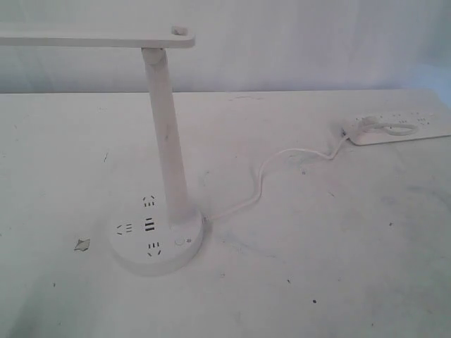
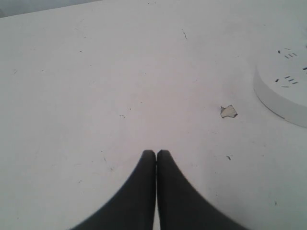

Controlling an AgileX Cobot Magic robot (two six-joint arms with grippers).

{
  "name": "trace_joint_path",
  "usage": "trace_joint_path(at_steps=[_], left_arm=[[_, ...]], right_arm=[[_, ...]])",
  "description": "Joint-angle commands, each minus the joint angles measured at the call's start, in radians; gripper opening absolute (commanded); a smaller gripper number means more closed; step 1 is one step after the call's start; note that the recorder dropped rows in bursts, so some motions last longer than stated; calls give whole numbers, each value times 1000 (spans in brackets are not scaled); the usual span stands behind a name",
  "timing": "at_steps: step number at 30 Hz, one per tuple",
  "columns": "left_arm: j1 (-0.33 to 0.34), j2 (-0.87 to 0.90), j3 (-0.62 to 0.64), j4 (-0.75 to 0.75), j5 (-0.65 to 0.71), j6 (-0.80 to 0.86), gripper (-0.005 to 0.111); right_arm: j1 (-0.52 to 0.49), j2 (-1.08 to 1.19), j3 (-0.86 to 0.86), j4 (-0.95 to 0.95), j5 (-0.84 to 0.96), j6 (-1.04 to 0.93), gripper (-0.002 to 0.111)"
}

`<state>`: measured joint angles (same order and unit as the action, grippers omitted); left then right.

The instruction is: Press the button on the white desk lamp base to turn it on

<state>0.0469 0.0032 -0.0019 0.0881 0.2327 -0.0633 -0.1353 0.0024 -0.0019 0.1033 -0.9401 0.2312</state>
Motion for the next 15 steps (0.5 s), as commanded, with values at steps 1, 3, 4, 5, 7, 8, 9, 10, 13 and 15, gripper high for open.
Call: trace_joint_path(at_steps=[1, 3, 4, 5, 7, 8, 9, 10, 13, 15], left_arm=[[0, -3, 2, -1, 0, 0, 0], [0, -3, 2, -1, 0, 0, 0], [0, -3, 2, -1, 0, 0, 0], [0, -3, 2, -1, 0, 0, 0], [0, -3, 2, -1, 0, 0, 0], [0, -3, 2, -1, 0, 0, 0], [0, -3, 2, -1, 0, 0, 0], [0, -3, 2, -1, 0, 0, 0], [0, -3, 2, -1, 0, 0, 0], [0, -3, 2, -1, 0, 0, 0]], right_arm=[[3, -2, -10, -18, -35, 354, 0], [3, -2, -44, -68, -26, 434, 0], [3, -2, -58, -81, -26, 434, 0], [3, -2, -70, -81, -22, 434, 0], [3, -2, -98, -81, -11, 454, 0], [3, 8, -109, -81, -3, 496, 0], [3, 34, -119, -95, -3, 535, 0], [3, 67, -128, -123, -11, 571, 0], [3, 209, -153, -323, -86, 680, 0], [3, 317, -167, -510, -222, 724, 0]])
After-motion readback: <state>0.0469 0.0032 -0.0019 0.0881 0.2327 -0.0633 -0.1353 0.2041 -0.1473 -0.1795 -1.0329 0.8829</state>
